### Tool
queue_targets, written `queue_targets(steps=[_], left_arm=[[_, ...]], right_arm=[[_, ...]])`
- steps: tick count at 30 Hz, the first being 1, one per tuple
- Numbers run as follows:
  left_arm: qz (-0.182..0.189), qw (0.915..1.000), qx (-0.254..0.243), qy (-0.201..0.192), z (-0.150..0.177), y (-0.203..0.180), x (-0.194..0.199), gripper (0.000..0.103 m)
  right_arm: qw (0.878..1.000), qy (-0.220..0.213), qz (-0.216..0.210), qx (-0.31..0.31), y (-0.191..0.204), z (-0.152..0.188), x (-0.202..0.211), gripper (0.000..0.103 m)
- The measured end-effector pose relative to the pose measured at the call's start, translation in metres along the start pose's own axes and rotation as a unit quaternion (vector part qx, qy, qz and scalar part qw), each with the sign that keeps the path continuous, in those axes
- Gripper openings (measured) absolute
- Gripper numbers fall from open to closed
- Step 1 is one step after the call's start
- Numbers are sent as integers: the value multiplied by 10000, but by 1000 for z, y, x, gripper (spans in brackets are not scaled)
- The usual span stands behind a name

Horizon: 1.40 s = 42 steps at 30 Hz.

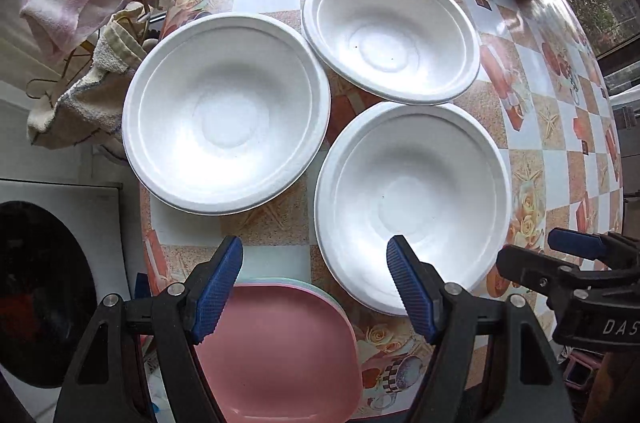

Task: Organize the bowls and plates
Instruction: 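Close the left and right tools on a white bowl's rim, then carry the white bowl with both tools across the table and set it down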

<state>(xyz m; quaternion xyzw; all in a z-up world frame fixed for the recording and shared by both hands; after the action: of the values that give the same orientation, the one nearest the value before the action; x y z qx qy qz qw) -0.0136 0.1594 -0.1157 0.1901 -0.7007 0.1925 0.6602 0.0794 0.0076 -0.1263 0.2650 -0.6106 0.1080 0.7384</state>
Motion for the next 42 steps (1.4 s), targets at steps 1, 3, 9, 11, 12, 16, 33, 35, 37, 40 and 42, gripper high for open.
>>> queue_targets(steps=[1, 3, 9, 11, 12, 16, 33, 35, 37, 40, 42], left_arm=[[36, 10000, 48, 45, -2, 0, -3, 78], [17, 9999, 87, 125, -5, -2, -8, 76], [56, 9988, 59, 474, -11, -8, -29, 49], [31, 9982, 16, 592, -11, -12, -36, 36], [11, 9979, -6, 643, -10, -13, -39, 29], [-66, 9977, -54, 678, -9, -24, -43, 27], [120, 9809, -1807, 716, 27, -214, -52, 27], [185, 9757, -2069, 699, 34, -242, -52, 27], [215, 9702, -2315, 688, 38, -268, -52, 27], [258, 9645, -2536, 694, 42, -299, -51, 46], [207, 9635, -2613, 550, 43, -310, -47, 73]], right_arm=[[10000, -9, -5, 29, 2, -6, -2, 89], [10000, -15, -5, 76, 7, -17, -6, 89], [9998, 23, -95, 148, 18, -41, -25, 81], [9998, 148, -138, 94, 20, -42, -33, 52], [9996, 260, -144, 15, 18, -42, -39, 36], [9993, 287, -259, 4, 14, -43, -42, 29], [9964, 251, 57, -806, -140, 32, -15, 30], [9943, 219, 128, -1040, -167, 42, -10, 30], [9916, 184, 196, -1264, -193, 52, -4, 30], [9876, 97, 200, -1553, -226, 65, 4, 30], [9856, 31, 150, -1687, -242, 72, 10, 30]])
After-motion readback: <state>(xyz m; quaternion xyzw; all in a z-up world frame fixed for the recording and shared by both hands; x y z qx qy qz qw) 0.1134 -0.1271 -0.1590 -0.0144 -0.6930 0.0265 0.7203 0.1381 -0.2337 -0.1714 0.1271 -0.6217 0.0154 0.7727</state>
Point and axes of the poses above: each gripper's, at about its wrist camera, not at the fingertips, and x roughly against the way its jaws point, y to its left, z to its underside, the point moved 2 cm from there along -x, roughly the way its jaws point
